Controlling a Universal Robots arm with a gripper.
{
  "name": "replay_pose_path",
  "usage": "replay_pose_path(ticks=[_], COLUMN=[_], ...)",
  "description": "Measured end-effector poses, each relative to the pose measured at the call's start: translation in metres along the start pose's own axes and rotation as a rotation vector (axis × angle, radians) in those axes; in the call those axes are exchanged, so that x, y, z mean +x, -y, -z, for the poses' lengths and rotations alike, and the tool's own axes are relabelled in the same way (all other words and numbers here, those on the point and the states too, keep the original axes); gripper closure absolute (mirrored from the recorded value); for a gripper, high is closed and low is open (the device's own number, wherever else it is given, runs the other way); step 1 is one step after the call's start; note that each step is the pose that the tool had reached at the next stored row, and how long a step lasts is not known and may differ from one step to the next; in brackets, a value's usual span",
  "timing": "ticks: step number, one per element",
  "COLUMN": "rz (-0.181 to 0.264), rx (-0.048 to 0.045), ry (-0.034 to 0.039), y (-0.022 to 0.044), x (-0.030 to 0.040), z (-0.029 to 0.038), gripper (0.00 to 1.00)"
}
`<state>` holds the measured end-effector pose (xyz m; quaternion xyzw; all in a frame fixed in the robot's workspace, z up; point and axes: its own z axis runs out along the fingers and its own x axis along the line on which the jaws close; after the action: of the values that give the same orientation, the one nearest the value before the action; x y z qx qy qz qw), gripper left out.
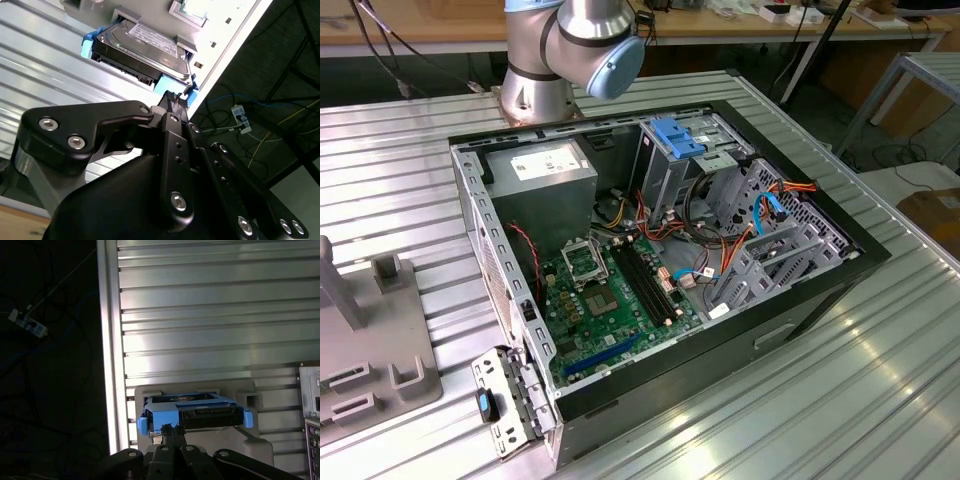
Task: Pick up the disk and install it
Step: 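Reach for the disk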
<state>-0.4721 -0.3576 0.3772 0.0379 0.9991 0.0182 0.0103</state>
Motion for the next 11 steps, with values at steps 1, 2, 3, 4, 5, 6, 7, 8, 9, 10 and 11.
replay_pose_path(ticks=[1,2,3,4,5,6,7,8,9,10,11], rz=[0.000,0.000,0.000,0.000,0.000,0.000,0.000,0.000,0.000,0.000,0.000], rx=[0.0000,0.0000,0.0000,0.0000,0.0000,0.0000,0.0000,0.0000,0.0000,0.0000,0.0000], ry=[0.0000,0.0000,0.0000,0.0000,0.0000,0.0000,0.0000,-0.0001,0.0000,0.0000,0.0000], y=[0.0001,0.0001,0.0001,0.0001,0.0001,0.0001,0.0001,0.0001,0.0001,0.0001,0.0001], x=[0.0015,0.0015,0.0015,0.0015,0.0016,0.0016,0.0016,0.0017,0.0017,0.0017,0.0017], z=[0.0000,0.0000,0.0000,0.0000,0.0000,0.0000,0.0000,0.0000,0.0000,0.0000,0.0000], gripper=[0.89,0.89,0.89,0.89,0.89,0.89,0.89,0.89,0.89,0.89,0.89])
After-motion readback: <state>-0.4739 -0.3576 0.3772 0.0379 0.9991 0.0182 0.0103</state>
